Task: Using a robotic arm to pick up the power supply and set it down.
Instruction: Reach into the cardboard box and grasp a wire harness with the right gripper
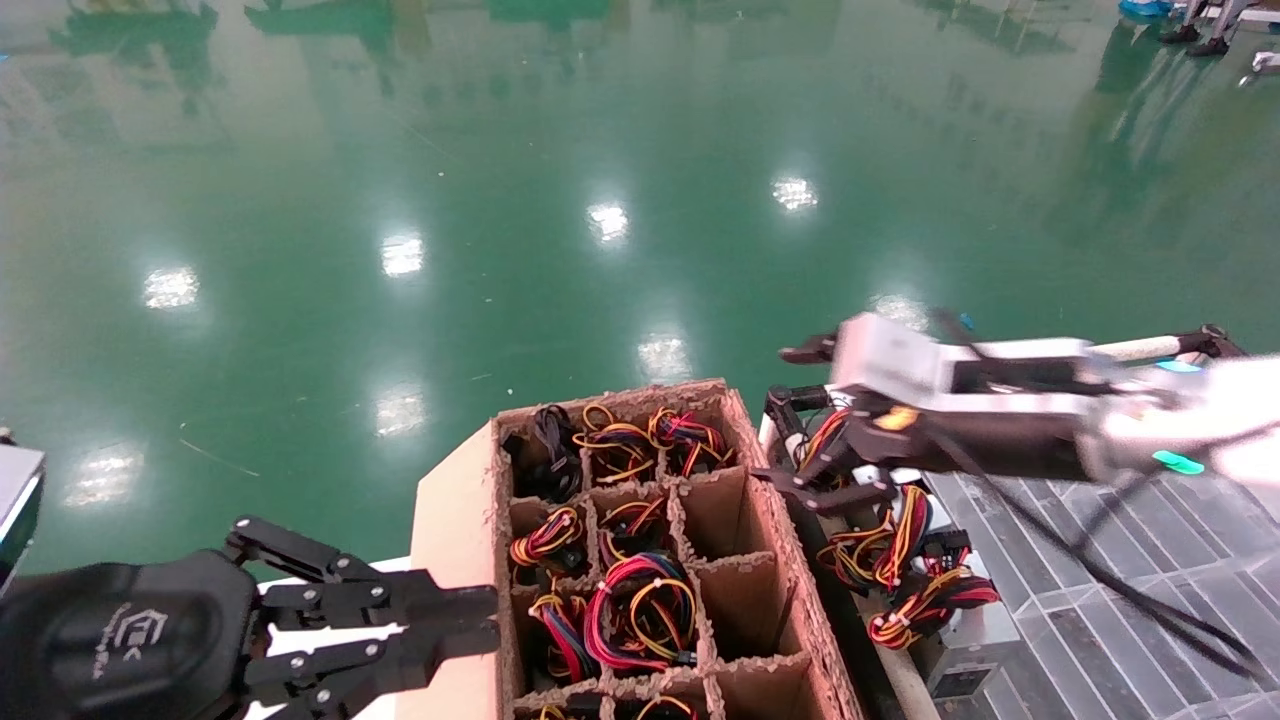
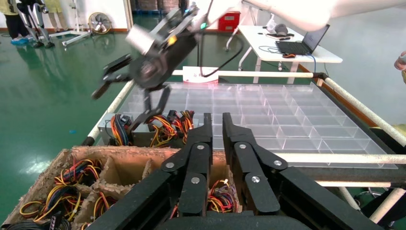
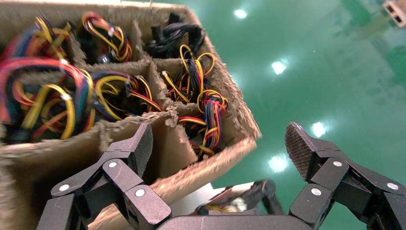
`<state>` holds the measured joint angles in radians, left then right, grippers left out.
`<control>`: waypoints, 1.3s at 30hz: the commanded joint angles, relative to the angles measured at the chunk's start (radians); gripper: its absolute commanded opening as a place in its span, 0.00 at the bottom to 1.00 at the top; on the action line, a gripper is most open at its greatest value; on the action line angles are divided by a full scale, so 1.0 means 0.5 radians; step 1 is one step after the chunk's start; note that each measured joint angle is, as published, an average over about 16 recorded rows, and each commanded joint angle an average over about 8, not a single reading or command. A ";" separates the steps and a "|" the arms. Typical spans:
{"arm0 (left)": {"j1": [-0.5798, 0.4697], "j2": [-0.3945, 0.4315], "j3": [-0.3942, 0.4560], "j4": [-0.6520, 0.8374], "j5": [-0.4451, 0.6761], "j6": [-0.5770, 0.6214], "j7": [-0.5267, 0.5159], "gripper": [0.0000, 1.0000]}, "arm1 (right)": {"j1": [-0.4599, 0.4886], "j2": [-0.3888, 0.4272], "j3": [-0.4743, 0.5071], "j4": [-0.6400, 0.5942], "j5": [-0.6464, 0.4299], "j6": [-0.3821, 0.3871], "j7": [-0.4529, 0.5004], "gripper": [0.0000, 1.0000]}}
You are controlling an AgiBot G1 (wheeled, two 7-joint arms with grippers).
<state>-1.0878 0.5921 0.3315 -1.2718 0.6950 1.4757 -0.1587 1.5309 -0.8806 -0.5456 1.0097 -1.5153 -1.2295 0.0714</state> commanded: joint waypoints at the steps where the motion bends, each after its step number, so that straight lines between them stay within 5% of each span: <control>1: 0.000 0.000 0.000 0.000 0.000 0.000 0.000 0.00 | 0.086 -0.109 -0.065 -0.083 -0.118 0.021 -0.041 0.47; 4: 0.000 0.000 0.000 0.000 0.000 0.000 0.000 0.00 | 0.164 -0.243 -0.137 -0.210 -0.236 0.050 -0.115 0.15; 7: 0.000 0.000 0.000 0.000 0.000 0.000 0.000 0.00 | 0.225 -0.356 -0.191 -0.333 -0.323 0.083 -0.178 0.01; 18: 0.000 0.000 0.001 0.000 -0.001 0.000 0.000 0.06 | 0.345 -0.611 -0.287 -0.723 -0.491 0.227 -0.356 0.00; 30: 0.000 -0.001 0.001 0.000 -0.001 -0.001 0.001 0.45 | 0.387 -0.759 -0.318 -1.029 -0.557 0.379 -0.496 0.00; 39: 0.000 -0.001 0.002 0.000 -0.001 -0.001 0.001 0.63 | 0.420 -0.830 -0.322 -1.206 -0.558 0.419 -0.587 0.00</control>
<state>-1.0880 0.5918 0.3324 -1.2718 0.6944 1.4753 -0.1583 1.7407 -1.2931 -0.7057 0.4103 -1.7928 -1.0224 -0.2224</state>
